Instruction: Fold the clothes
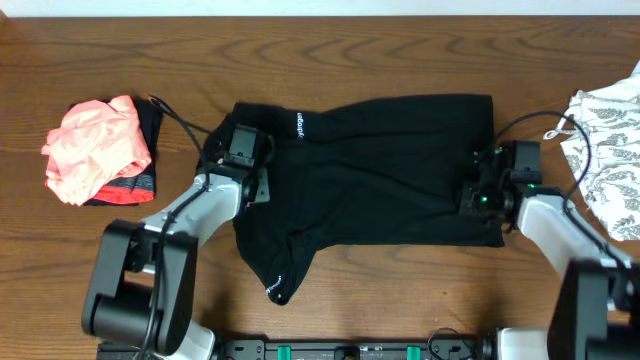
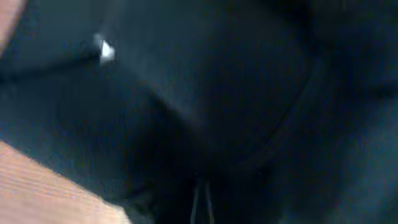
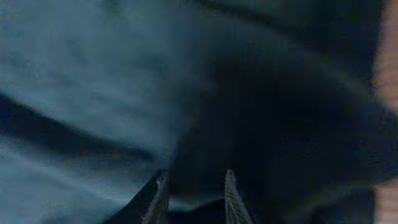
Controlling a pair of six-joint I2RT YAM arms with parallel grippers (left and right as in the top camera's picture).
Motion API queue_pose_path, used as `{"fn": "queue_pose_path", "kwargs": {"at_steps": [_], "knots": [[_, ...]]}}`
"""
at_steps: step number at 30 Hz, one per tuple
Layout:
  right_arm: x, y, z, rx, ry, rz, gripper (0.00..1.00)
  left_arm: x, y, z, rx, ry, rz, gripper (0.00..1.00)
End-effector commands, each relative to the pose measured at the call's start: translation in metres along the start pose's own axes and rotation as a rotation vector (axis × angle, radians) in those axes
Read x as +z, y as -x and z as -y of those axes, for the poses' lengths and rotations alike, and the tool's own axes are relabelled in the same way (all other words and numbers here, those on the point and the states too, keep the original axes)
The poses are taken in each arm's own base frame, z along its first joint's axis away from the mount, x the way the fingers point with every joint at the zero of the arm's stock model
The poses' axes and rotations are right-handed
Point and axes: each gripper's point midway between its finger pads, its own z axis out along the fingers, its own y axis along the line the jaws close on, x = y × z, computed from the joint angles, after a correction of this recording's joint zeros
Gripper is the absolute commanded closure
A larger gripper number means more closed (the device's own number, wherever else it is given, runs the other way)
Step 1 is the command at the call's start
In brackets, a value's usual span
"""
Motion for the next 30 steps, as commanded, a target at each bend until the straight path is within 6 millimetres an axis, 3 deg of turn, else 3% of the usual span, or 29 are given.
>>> {"fn": "queue_pose_path", "kwargs": {"at_steps": [1, 5, 10, 16, 21, 24, 30], "knots": [[0.014, -0.011, 0.001, 0.016, -0.001, -0.057, 0.71, 0.003, -0.020, -0.001, -0.035, -0.007, -0.088, 0.94], [0.023, -0.027, 0.006, 0.032, -0.012, -0.129, 0.68, -0.003, -0.049, 0.015, -0.029, -0.113, -0.225, 0.94], [0.019, -0.057, 0.009, 0.058, -0.031, -0.252, 0.68, -0.019, -0.090, 0.027, -0.037, -0.208, -0.423, 0.94], [0.006, -0.094, 0.013, 0.141, -0.066, -0.407, 0.73, -0.043, -0.136, 0.011, -0.036, -0.153, -0.641, 0.94], [-0.002, -0.110, 0.014, 0.184, -0.092, -0.479, 0.73, -0.040, -0.133, 0.009, -0.024, -0.139, -0.624, 0.94], [0.000, -0.103, 0.026, 0.218, -0.145, -0.442, 0.72, -0.033, -0.125, -0.001, -0.007, -0.081, -0.571, 0.94], [0.001, -0.085, 0.057, 0.372, -0.174, -0.351, 0.73, -0.023, -0.102, -0.040, -0.011, 0.112, -0.464, 0.94]]}}
